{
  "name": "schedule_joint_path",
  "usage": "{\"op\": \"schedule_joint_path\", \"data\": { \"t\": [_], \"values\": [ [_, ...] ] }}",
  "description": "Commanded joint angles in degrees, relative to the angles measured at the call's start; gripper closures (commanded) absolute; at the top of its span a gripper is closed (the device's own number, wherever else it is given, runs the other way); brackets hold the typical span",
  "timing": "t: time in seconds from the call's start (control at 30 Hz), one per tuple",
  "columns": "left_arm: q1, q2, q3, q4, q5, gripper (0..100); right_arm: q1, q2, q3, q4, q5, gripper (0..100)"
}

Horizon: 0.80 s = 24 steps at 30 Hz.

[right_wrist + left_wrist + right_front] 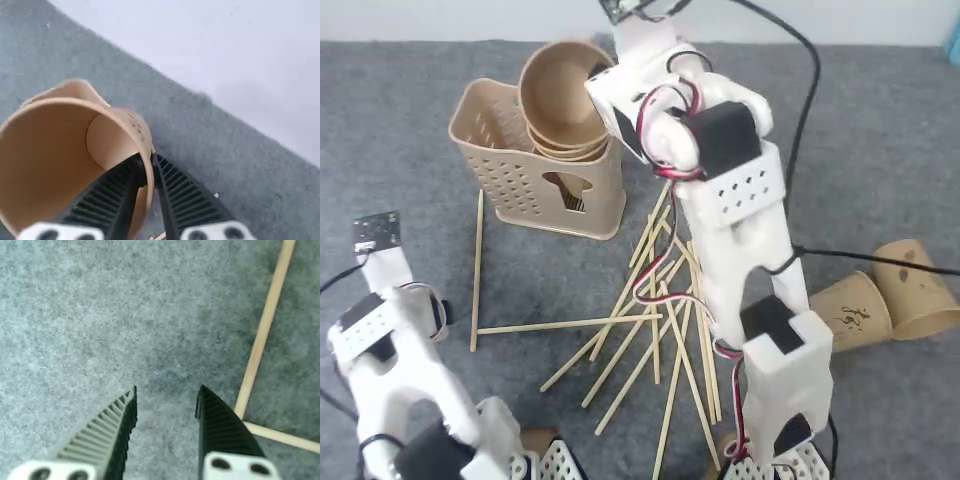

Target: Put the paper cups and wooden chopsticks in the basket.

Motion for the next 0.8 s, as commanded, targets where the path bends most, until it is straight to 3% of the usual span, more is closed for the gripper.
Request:
{"op": "schedule_joint_path", "data": {
  "t": [0.0, 0.2, 0.37, 0.43, 0.57, 0.77],
  "values": [
    [0.5, -2.2, -0.1, -1.0, -0.1, 81, -0.7, 0.3, -2.4, 0.2, 2.6, 99.0],
    [0.5, -2.2, -0.1, -1.0, -0.1, 81, -0.6, 2.3, -2.4, 1.9, 6.5, 97.0],
    [0.5, -2.2, -0.1, -1.0, -0.1, 81, -0.9, 1.2, -2.7, 1.4, 6.2, 76.5],
    [0.5, -2.2, -0.1, -1.0, -0.1, 81, -0.9, -0.8, -4.8, 1.5, 6.2, 72.7],
    [0.5, -2.2, -0.1, -1.0, -0.1, 81, -0.6, -6.1, -9.1, 2.7, 6.2, 74.2],
    [0.5, -2.2, -0.1, -1.0, -0.1, 81, -0.8, -15.6, -11.4, 15.3, 6.1, 76.5]
  ]
}}
